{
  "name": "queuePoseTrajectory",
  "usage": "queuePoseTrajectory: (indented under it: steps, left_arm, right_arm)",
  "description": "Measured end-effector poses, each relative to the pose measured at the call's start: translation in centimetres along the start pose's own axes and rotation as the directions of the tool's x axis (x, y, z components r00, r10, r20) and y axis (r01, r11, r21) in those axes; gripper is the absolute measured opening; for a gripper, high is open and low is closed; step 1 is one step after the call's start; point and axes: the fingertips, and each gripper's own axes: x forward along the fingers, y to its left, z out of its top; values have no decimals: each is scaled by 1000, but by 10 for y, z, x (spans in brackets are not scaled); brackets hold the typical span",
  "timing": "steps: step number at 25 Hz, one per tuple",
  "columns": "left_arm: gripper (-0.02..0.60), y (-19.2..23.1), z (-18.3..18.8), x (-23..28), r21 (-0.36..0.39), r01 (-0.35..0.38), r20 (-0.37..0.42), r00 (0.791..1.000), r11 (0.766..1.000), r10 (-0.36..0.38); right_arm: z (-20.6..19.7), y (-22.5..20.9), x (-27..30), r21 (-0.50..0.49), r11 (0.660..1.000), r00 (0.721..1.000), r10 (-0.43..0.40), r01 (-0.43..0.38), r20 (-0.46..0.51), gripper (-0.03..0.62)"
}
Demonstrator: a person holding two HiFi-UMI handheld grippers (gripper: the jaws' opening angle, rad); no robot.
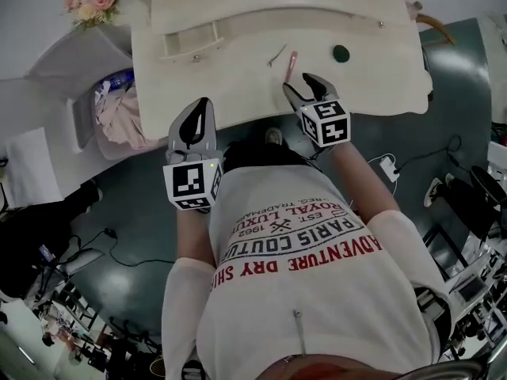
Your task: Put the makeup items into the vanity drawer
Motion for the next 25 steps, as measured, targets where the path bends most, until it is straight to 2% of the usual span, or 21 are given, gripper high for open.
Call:
queuePoseTrajectory:
  steps: [4, 7, 10, 14, 17, 22, 25]
  left_arm:
    - [11, 6, -6, 21, 6, 28, -18, 999, 1000, -28]
    - [11, 5, -6, 37, 13, 94, -22, 995, 995, -94]
    - [11, 4, -7, 48, 57, 170, -37, 985, 984, -168]
    - [11, 7, -9, 53, 83, 226, -48, 974, 970, -223]
    - [11, 14, -12, 54, 85, 235, -54, 971, 968, -231]
    - [11, 24, -10, 54, 59, 224, -42, 974, 973, -221]
    - [11, 30, -3, 53, 60, 219, -27, 976, 974, -218]
  right_arm:
    - [-7, -15, 29, 49, 998, 998, -28, 31, -59, 198]
    - [-10, -25, 43, 94, 993, 994, -66, 75, -90, 198]
    - [-11, -30, 55, 141, 983, 988, -102, 118, -113, 198]
    - [-19, -41, 63, 188, 955, 965, -196, 228, -171, 192]
    - [-23, -53, 60, 164, 933, 936, -286, 321, -205, 66]
    - [-22, -56, 59, 156, 939, 935, -266, 307, -236, 52]
    - [-8, -54, 56, 158, 943, 942, -259, 295, -215, 51]
